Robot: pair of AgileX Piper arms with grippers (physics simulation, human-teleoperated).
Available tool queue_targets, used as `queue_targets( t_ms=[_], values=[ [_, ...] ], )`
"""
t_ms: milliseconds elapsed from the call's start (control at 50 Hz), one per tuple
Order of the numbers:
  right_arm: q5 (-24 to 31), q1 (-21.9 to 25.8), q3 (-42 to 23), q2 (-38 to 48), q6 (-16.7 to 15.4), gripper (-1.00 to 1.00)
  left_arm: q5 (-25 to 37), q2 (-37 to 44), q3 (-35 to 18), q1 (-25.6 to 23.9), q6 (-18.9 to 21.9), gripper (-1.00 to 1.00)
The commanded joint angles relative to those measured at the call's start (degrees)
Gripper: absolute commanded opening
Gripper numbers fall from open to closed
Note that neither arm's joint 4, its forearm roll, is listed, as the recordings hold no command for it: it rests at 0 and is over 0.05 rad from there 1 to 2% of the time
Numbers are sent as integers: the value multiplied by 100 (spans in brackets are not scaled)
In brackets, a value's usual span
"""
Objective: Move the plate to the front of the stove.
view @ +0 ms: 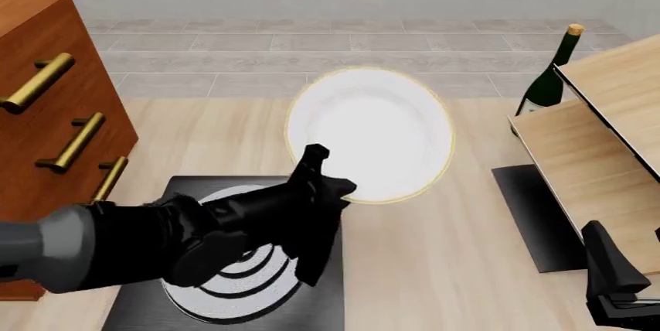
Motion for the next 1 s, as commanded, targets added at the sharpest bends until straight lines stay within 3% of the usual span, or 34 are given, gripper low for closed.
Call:
queue_targets(
  t_ms=[20, 600, 780, 1000],
  values=[
    [1, 0, 0, 1, 0, 100, 505, -508, -120, 290, 82, -100],
    [2, -13, 0, 94, -10, 100, 2347, -1115, -1108, 872, 130, -100],
    [-8, -9, 0, 121, -13, 100, 2909, -1042, -1863, 1165, -120, -100],
    [-39, -4, 0, 183, -18, 100, 3427, -900, -2423, 1464, -167, -100]
  ],
)
